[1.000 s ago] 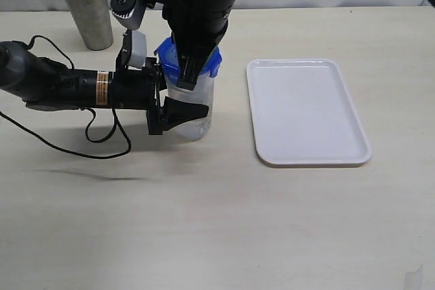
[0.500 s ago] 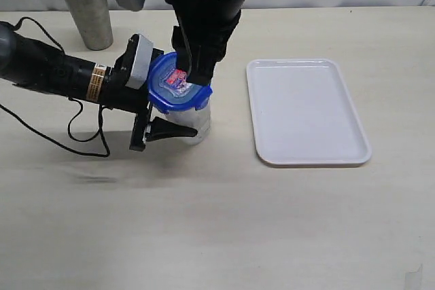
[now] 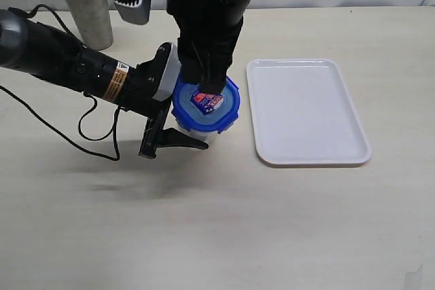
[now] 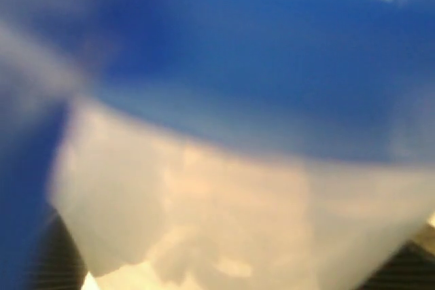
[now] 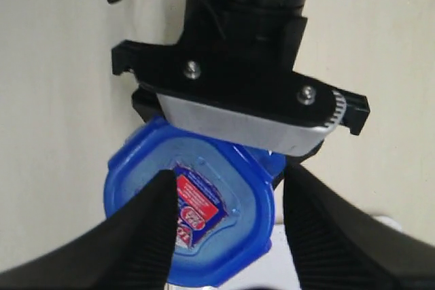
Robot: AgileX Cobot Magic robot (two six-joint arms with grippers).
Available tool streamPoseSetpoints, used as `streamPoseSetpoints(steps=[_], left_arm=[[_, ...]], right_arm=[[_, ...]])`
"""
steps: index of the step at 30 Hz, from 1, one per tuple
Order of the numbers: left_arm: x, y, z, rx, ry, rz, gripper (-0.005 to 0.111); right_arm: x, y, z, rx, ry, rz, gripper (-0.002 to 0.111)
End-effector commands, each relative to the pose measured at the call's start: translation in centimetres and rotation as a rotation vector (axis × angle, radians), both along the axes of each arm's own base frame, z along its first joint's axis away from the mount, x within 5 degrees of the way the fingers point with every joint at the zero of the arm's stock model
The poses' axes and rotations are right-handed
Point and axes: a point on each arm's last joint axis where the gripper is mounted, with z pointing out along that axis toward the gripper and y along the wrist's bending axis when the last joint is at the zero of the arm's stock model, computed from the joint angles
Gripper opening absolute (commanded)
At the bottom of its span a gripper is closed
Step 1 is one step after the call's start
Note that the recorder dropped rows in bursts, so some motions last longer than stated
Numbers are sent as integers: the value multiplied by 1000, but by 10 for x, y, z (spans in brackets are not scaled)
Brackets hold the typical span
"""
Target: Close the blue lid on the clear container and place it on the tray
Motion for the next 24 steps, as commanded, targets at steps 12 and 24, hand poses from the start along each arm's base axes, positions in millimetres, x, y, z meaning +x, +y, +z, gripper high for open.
streamPoseSetpoints(steps=[12,24], left_arm=[[-1,-2,6,-12,-6,-9,0],[-1,10,22,-196,85,-36,0]], right_arm=[[12,11,-40,-106,32,210,46],[12,5,-74,-217,89,222,46]])
